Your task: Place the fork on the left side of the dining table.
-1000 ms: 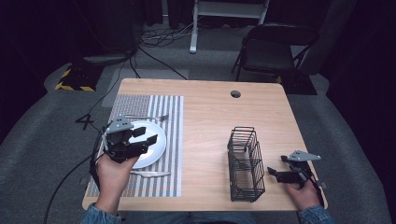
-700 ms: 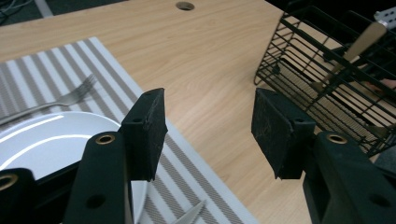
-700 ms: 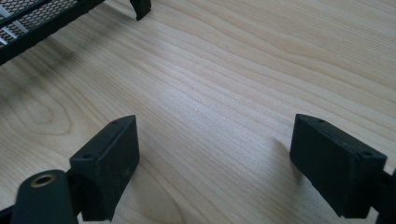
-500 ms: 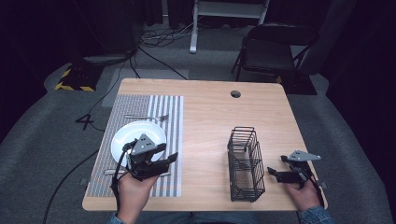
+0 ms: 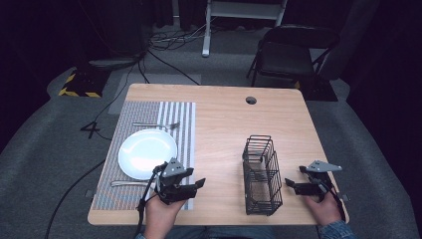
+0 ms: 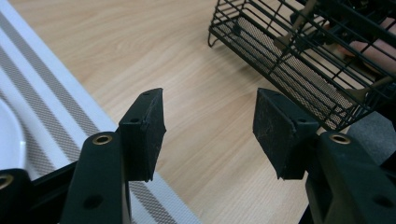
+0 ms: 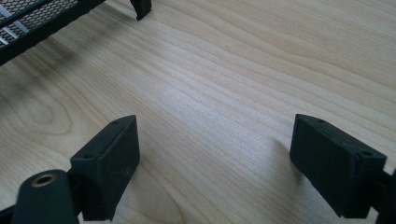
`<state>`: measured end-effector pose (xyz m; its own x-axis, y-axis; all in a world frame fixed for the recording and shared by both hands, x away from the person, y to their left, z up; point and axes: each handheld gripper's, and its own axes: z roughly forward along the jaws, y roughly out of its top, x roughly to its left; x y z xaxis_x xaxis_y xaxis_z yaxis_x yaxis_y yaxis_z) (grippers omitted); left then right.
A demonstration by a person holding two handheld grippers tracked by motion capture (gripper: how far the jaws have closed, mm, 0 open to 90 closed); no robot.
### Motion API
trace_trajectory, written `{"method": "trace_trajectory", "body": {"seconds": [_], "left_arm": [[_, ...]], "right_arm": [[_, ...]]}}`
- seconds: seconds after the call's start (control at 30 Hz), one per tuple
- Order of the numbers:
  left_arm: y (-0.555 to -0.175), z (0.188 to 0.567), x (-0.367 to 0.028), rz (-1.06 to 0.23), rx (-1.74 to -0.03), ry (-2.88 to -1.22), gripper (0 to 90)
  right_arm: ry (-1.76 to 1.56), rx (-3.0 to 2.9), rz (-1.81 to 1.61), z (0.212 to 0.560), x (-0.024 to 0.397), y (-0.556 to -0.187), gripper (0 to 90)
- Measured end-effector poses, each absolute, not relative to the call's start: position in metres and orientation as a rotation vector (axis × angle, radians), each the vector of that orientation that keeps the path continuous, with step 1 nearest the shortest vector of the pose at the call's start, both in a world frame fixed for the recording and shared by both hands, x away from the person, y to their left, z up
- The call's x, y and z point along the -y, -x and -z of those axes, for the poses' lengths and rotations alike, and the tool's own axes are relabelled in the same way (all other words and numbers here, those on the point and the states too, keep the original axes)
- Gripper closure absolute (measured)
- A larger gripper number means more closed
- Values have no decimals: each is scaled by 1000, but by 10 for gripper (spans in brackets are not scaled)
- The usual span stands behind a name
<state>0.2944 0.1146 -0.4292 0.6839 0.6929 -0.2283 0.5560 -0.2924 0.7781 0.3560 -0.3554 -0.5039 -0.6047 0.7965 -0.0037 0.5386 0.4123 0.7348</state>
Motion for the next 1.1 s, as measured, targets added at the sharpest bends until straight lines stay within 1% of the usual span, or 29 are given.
{"method": "trace_trajectory", "body": {"seconds": [0.2, 0.37, 0.57, 0.77, 0.9, 1.0, 1.03, 1.1], "left_arm": [[-297, 451, -95, -161, -957, -2036, 438], [-301, 472, -79, -118, -984, -2072, 414], [-302, 487, -63, -153, -972, -2122, 388], [-299, 498, -47, -256, -895, -2203, 389], [-296, 502, -38, -299, -846, -2217, 372], [-296, 502, -36, -313, -831, -2236, 347], [-298, 502, -36, -304, -836, -2237, 326], [-299, 503, -35, -304, -832, -2251, 248]], "right_arm": [[-1149, -2320, -1013, 504, 355, -356, 162], [-1144, -2319, -1012, 504, 355, -355, 170], [-1143, -2319, -1013, 504, 355, -355, 171], [-1142, -2318, -1013, 504, 355, -355, 172], [-1142, -2319, -1012, 504, 355, -355, 172], [-1142, -2319, -1012, 504, 355, -355, 172], [-1141, -2319, -1013, 504, 355, -355, 172], [-1141, -2319, -1013, 504, 355, -355, 172]]}}
